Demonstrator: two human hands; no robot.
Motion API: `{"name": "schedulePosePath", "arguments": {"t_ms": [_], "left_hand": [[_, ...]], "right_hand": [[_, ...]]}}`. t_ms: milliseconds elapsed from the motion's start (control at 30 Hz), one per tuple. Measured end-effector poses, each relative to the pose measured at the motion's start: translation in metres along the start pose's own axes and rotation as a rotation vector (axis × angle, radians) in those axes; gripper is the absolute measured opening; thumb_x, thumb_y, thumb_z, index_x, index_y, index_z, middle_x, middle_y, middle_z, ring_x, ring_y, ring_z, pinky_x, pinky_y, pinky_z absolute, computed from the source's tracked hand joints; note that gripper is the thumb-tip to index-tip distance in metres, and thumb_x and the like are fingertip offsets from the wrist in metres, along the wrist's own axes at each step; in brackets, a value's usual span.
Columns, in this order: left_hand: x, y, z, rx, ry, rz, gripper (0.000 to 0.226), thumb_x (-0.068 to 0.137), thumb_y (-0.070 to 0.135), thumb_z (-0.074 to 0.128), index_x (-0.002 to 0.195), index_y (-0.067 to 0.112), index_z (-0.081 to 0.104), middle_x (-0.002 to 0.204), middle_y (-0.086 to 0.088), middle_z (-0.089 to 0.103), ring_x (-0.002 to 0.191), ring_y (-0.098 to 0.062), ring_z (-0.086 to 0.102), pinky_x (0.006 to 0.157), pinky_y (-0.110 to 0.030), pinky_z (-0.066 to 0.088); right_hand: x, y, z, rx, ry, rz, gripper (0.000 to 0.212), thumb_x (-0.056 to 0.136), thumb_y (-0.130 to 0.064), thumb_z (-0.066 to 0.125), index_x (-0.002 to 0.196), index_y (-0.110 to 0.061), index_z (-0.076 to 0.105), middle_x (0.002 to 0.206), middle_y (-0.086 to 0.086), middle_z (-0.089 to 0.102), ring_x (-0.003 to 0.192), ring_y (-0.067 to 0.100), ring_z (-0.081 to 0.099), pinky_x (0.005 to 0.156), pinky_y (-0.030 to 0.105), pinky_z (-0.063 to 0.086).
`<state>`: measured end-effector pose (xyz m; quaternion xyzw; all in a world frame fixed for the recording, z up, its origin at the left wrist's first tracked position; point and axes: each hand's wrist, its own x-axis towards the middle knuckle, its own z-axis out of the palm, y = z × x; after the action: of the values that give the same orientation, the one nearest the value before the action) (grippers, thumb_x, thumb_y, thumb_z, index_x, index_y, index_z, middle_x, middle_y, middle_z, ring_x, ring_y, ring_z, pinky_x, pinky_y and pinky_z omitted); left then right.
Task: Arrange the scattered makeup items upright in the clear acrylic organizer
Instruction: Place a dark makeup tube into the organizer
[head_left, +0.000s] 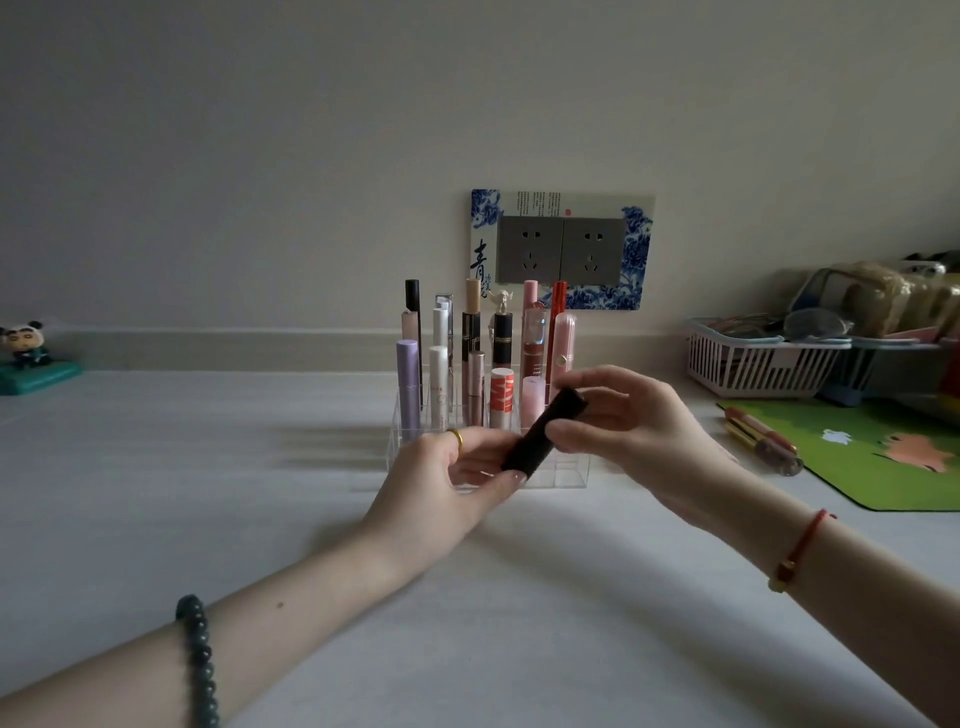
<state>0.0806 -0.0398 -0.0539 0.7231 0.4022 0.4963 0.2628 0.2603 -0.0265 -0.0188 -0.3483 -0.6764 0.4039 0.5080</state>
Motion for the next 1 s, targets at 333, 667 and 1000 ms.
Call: {"name": "schedulePosePath", "arguments": {"t_ms": [333, 667, 1000], "left_hand": [[0.027, 0.016, 0.021, 0.016, 0.003, 0.074, 0.039, 0.082, 0.009, 0.061, 0.12, 0.019, 0.056, 0.117, 0.011, 0.061, 0.104, -0.003, 0.059, 0.092, -0.01, 0.044], [0.04, 0.012, 0.042, -0.034, 0.014, 0.038, 0.056, 0.083, 0.002, 0.057, 0.135, 0.013, 0.038, 0.132, 0.0, 0.051, 0.116, 0.002, 0.044, 0.095, -0.004, 0.034], [0.038, 0.006, 0.047, -0.012, -0.004, 0.025, 0.059, 0.083, 0.003, 0.058, 0.136, 0.014, 0.035, 0.136, -0.003, 0.048, 0.125, -0.006, 0.043, 0.103, -0.015, 0.032]], "right_hand": [[0.012, -0.011, -0.004, -0.115, 0.281, -0.168, 0.034, 0.071, 0.003, 0.067, 0.101, -0.013, 0.06, 0.09, 0.002, 0.067, 0.081, 0.011, 0.068, 0.066, 0.023, 0.057], [0.035, 0.006, -0.007, -0.424, 0.356, -0.237, 0.037, 0.071, 0.0, 0.069, 0.103, -0.018, 0.061, 0.088, -0.002, 0.067, 0.081, 0.009, 0.065, 0.077, 0.029, 0.056], [0.036, 0.017, -0.008, -0.45, 0.377, -0.229, 0.033, 0.071, -0.002, 0.069, 0.098, -0.018, 0.059, 0.082, -0.01, 0.063, 0.079, 0.004, 0.064, 0.073, 0.019, 0.053]]}}
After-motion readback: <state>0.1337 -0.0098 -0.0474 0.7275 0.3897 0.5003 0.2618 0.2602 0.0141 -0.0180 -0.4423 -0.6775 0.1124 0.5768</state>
